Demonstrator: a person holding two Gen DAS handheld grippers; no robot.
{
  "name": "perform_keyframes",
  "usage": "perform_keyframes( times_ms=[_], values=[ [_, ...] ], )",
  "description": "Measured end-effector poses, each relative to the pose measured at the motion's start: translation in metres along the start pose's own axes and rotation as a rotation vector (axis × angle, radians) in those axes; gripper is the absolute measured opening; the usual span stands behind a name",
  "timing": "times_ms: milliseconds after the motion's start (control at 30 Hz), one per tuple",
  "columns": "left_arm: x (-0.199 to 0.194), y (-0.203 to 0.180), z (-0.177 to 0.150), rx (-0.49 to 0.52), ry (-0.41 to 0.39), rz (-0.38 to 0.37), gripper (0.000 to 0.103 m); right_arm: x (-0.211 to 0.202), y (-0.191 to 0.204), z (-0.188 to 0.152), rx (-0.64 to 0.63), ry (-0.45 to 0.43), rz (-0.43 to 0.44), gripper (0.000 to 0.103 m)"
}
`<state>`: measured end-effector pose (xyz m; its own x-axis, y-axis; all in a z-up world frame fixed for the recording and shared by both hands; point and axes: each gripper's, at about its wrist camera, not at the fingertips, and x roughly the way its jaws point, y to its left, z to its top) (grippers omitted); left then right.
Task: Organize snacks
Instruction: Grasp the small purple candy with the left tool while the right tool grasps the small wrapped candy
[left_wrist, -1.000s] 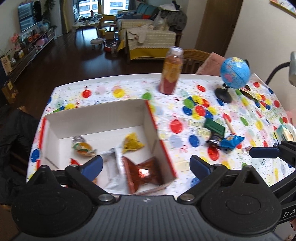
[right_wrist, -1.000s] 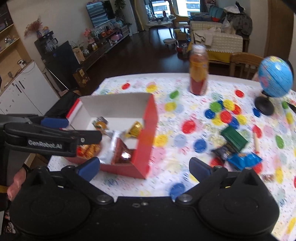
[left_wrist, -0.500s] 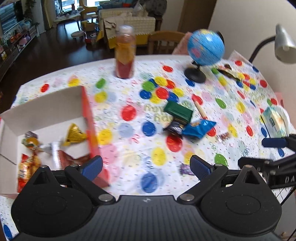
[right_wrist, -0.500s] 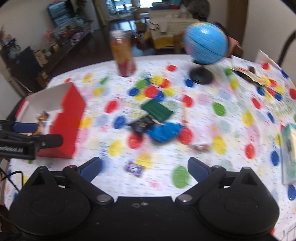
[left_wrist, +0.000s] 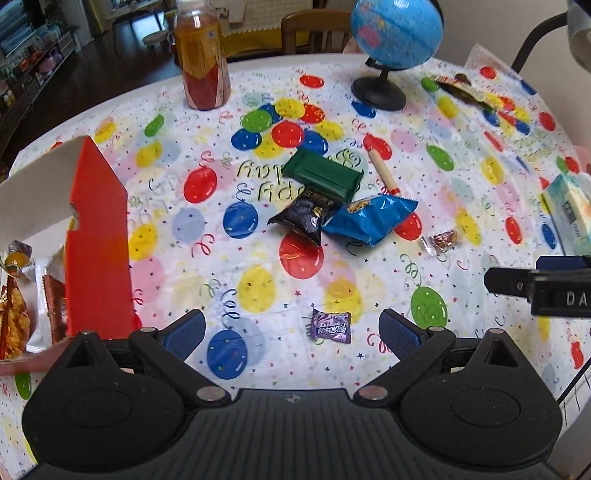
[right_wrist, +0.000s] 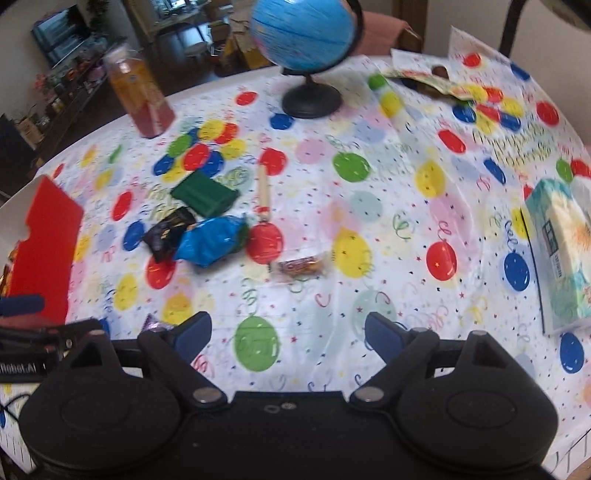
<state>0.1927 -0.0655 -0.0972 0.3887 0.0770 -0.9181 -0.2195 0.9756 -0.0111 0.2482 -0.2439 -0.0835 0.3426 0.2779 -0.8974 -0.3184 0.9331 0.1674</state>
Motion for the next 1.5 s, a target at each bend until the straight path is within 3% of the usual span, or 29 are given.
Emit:
perform_keyframes(
  times_ms=[300, 500, 767, 900, 967, 1267, 1433, 1500],
  values=[
    [0.04, -0.012, 0.01, -0.04, 0.099, 0.04, 0.1, 0.041, -0.018, 0.031, 0.153, 0.038, 0.004, 0.074],
    [0.058, -0.015, 0.014, -0.047, 0.15, 0.046, 0.1, 0.068, -0.022, 0.045, 0.204, 0.07, 0.021, 0.055],
    [0.076, -0.018, 0.013, -0.035, 0.212, 0.035, 0.087, 0.093, -0.018, 0.052, 0.186, 0.118, 0.014, 0.04],
    [0.083, -0.022, 0.012, -0.015, 0.234, 0.037, 0.075, 0.095, -0.009, 0.053, 0.117, 0.119, -0.012, 0.037],
    [0.086, -0.023, 0.011, -0.011, 0.244, 0.034, 0.07, 0.096, -0.006, 0.054, 0.088, 0.124, -0.013, 0.018],
    [0.092, -0.019, 0.01, -0.024, 0.257, 0.023, 0.056, 0.096, -0.008, 0.051, 0.06, 0.132, 0.002, 0.007],
    [0.088, -0.017, 0.011, -0.026, 0.246, 0.019, 0.031, 0.094, -0.012, 0.048, 0.065, 0.136, 0.022, 0.005],
    [0.088, -0.013, 0.012, -0.04, 0.243, 0.005, 0.026, 0.091, -0.013, 0.044, 0.068, 0.133, 0.03, 0.005]
  ],
)
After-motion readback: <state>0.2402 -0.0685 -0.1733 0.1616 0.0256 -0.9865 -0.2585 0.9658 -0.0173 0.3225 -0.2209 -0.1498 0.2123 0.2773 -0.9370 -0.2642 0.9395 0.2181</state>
